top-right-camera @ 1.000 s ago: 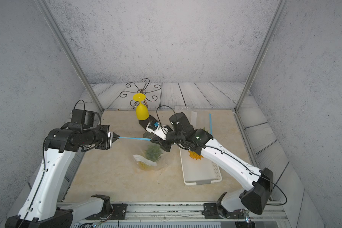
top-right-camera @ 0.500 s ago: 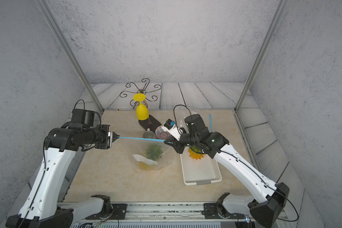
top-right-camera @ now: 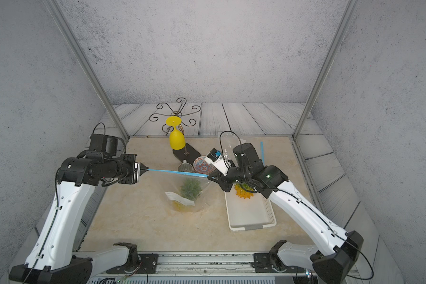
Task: Open the zip-top bag and take out the pineapple
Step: Unzip the zipper on the zipper food storage bag, then open the zipper of the food storage bag at the center of the board.
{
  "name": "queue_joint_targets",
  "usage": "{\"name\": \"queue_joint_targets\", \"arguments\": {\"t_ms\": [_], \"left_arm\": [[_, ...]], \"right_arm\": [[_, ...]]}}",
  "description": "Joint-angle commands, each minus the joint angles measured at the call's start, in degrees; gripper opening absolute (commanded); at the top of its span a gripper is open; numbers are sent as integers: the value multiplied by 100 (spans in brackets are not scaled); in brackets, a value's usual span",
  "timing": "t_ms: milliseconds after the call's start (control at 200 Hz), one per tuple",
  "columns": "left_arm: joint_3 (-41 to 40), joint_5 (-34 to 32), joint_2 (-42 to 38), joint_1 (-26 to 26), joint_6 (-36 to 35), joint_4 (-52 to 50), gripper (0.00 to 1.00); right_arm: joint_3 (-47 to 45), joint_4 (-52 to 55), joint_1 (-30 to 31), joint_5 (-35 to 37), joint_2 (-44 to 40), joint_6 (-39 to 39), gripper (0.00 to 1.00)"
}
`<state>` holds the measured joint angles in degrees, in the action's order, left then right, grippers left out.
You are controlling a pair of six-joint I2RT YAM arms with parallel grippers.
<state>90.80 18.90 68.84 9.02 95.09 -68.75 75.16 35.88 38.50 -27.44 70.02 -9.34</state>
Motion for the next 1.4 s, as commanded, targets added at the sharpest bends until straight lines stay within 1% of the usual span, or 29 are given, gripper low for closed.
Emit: {"name": "queue_joint_targets", "arguments": {"t_ms": [0, 135, 245, 440, 485, 525, 555, 585, 621, 666, 696, 736, 771, 796, 916, 966, 1046, 1111, 1191, 1396], "left_arm": [[185, -285, -10, -163, -119, 108, 0], [181, -281, -20, -158, -124, 123, 0], [184, -283, -17, -163, -139, 126, 0], [228, -290, 24, -156, -165, 118, 0], [235, -264, 24, -152, -174, 148, 0], [243, -234, 41, -154, -190, 148, 0], [245, -198, 61, -155, -204, 182, 0], [258, -149, 80, -139, -233, 215, 0], [284, -88, 114, -120, -275, 236, 0], [327, -9, 163, -79, -337, 267, 0], [348, 39, 190, -44, -366, 274, 0], [352, 77, 207, 4, -368, 264, 0], [350, 87, 199, 49, -375, 300, 0], [341, 88, 198, 77, -368, 313, 0], [333, 114, 194, 128, -381, 315, 0], [335, 106, 196, 127, -402, 296, 0], [324, 114, 177, 135, -454, 251, 0], [292, 116, 165, 138, -510, 203, 0], [275, 102, 163, 136, -593, 106, 0], [289, -66, 158, 136, -938, -115, 0]], "right_arm": [[3, 298, -94, 49, -167, 115, 7], [-4, 279, -92, 105, -208, 61, 7], [65, 473, -95, 91, -181, -40, 7], [40, 415, -95, 62, -200, 22, 7], [97, 435, -94, 18, -156, -12, 9], [164, 483, -88, -34, -106, -44, 12], [250, 526, -84, -88, -73, -90, 17], [346, 567, -64, -143, -44, -161, 25], [502, 641, 10, -136, -7, -251, 36], [707, 676, 121, -119, 48, -295, 45], [883, 696, 200, -134, 114, -296, 48], [1159, 770, 332, -156, 253, -289, 48], [1422, 868, 473, -156, 427, -257, 47], [1615, 964, 591, -157, 561, -244, 44], [2336, 1253, 1214, 28, 1225, -105, 23], [2514, 1273, 1357, 153, 1460, -1, 14], [2830, 1274, 1459, 294, 1769, 245, 5], [3200, 1461, 1495, 317, 2091, 383, 3], [3606, 1809, 1552, 461, 2439, 350, 1], [3679, 1940, 1533, 788, 2661, 395, 0]]}}
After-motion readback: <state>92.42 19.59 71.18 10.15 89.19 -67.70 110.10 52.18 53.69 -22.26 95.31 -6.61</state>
